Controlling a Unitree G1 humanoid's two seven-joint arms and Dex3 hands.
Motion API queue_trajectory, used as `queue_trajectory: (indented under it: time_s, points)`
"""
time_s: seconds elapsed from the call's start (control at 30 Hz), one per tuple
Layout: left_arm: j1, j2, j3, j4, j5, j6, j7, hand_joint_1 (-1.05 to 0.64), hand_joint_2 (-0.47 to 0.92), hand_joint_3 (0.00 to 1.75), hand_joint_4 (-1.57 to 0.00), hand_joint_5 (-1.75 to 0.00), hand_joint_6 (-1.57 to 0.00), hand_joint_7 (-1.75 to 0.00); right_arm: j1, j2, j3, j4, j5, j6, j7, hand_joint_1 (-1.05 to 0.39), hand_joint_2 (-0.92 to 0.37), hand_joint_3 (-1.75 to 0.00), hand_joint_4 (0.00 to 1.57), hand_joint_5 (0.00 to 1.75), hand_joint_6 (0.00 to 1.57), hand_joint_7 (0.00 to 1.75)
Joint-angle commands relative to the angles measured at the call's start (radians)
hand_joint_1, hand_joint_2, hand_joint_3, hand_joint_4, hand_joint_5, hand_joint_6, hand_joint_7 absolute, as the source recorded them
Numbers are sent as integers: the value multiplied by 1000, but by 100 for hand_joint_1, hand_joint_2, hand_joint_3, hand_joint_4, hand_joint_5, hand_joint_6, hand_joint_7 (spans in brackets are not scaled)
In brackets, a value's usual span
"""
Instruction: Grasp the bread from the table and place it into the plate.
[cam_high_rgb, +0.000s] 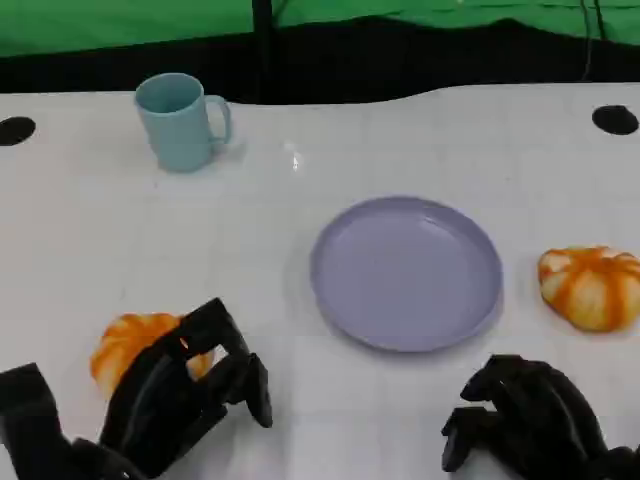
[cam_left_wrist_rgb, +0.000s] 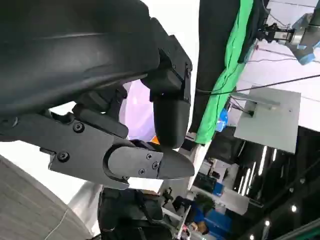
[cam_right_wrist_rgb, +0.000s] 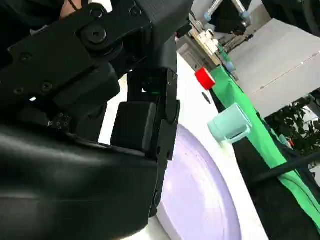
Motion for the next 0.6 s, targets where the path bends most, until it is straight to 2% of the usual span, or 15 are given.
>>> queue_trajectory:
  time_s: [0.03, 0.6]
  points:
    - [-5, 7, 8, 3, 7, 0, 0, -65, 92, 28, -82, -175, -53, -175, 1, -8, -5, -8, 4, -2, -9, -105, -73, 0, 157, 75, 157, 37]
    - [-12, 6, 13, 17, 14, -21, -6, -64, 92, 29, -82, -175, -54, -175, -3, -7, -5, -1, 6, -7, -3, -104, -73, 0, 156, 76, 157, 36]
